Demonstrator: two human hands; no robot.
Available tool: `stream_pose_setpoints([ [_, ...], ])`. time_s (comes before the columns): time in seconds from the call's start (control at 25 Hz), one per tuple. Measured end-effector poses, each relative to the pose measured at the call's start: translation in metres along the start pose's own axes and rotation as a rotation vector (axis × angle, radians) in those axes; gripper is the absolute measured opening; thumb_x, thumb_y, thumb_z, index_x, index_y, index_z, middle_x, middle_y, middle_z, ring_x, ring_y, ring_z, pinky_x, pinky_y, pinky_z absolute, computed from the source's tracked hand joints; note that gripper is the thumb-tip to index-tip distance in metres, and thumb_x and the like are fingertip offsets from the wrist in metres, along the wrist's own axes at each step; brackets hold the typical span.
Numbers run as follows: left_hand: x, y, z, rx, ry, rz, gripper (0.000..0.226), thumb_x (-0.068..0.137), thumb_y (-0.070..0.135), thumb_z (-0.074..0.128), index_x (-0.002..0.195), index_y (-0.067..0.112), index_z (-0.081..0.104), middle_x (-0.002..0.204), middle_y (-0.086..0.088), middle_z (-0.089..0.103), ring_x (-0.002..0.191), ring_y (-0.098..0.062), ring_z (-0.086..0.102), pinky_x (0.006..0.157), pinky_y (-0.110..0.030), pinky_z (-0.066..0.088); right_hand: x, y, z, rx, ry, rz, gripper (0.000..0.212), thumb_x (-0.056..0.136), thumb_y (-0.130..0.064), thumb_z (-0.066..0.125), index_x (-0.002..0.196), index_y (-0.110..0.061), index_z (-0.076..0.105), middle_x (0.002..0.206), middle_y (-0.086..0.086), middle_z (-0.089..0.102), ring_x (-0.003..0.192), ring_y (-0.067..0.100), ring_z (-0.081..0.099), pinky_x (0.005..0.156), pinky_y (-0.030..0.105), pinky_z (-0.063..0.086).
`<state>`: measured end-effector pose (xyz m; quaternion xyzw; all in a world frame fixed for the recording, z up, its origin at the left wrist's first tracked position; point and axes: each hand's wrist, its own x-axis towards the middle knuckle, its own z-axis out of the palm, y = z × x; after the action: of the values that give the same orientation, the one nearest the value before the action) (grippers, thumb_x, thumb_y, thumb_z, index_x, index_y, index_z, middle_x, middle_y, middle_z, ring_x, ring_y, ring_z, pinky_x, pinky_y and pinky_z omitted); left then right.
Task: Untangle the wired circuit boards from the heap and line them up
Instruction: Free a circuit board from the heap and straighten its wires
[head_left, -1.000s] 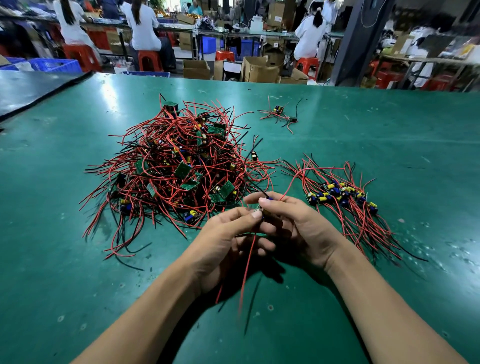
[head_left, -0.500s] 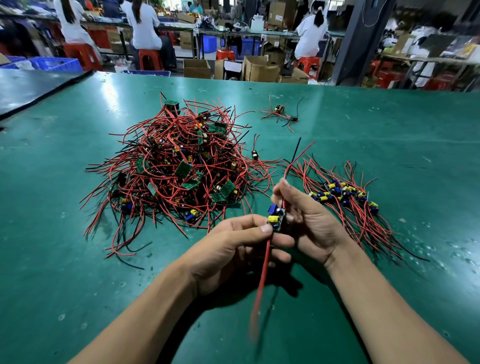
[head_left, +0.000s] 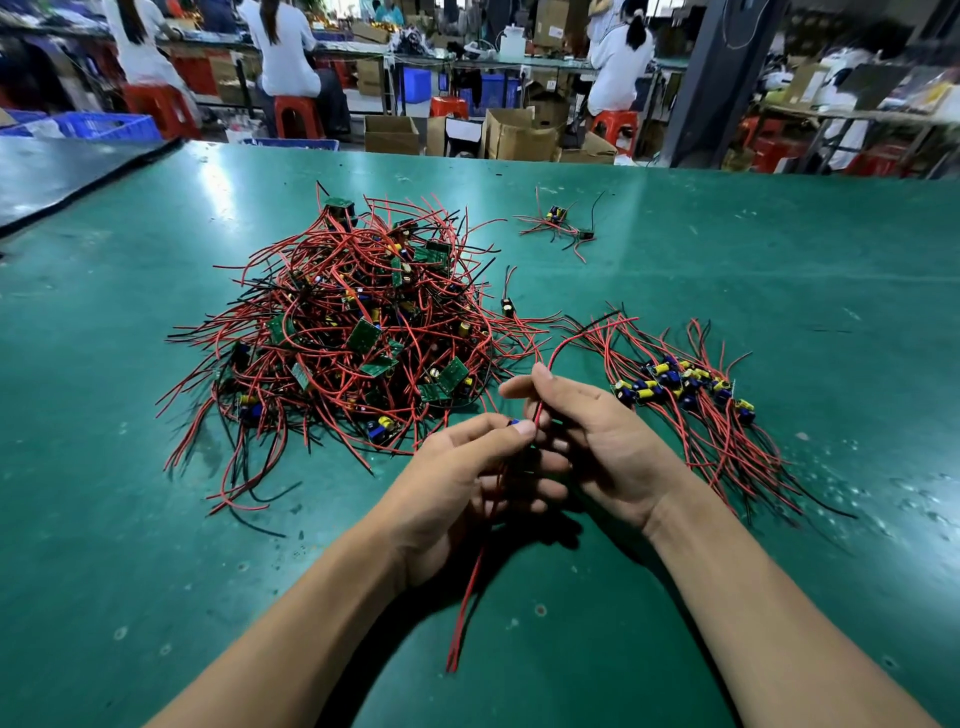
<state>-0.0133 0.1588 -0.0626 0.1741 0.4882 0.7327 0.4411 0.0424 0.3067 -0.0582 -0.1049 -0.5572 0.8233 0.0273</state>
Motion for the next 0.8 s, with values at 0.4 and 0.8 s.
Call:
stream_pose_setpoints([
  [0.4, -0.001, -0.001, 0.004, 0.154, 0.076, 0.063, 0.021, 0.092, 0.006, 0.060, 0.075, 0.014, 0.069, 0.083, -0.017, 0.073, 0.069, -0.028, 0.071, 0.063, -0.030, 0.057, -0.008, 0.003, 0.007, -0.041, -0.090, 0.025, 0.027, 0.094, -0.038, 0.064, 0.101, -0.015, 0.077, 0.078, 0.002, 0.073, 0.054, 0.009, 0.064, 0.044, 0.021, 0.050],
  [0.8, 0.001, -0.003, 0.006, 0.178, 0.293, 0.159, 0.016, 0.092, 0.003, 0.059, 0.083, 0.000, 0.072, 0.071, -0.017, 0.071, 0.055, -0.021, 0.064, 0.054, -0.027, 0.057, 0.000, 0.009, -0.005, -0.103, 0.018, 0.014, 0.020, 0.084, -0.029, 0.078, 0.098, -0.015, 0.076, 0.086, 0.006, 0.069, 0.068, 0.019, 0.060, 0.064, 0.032, 0.054],
])
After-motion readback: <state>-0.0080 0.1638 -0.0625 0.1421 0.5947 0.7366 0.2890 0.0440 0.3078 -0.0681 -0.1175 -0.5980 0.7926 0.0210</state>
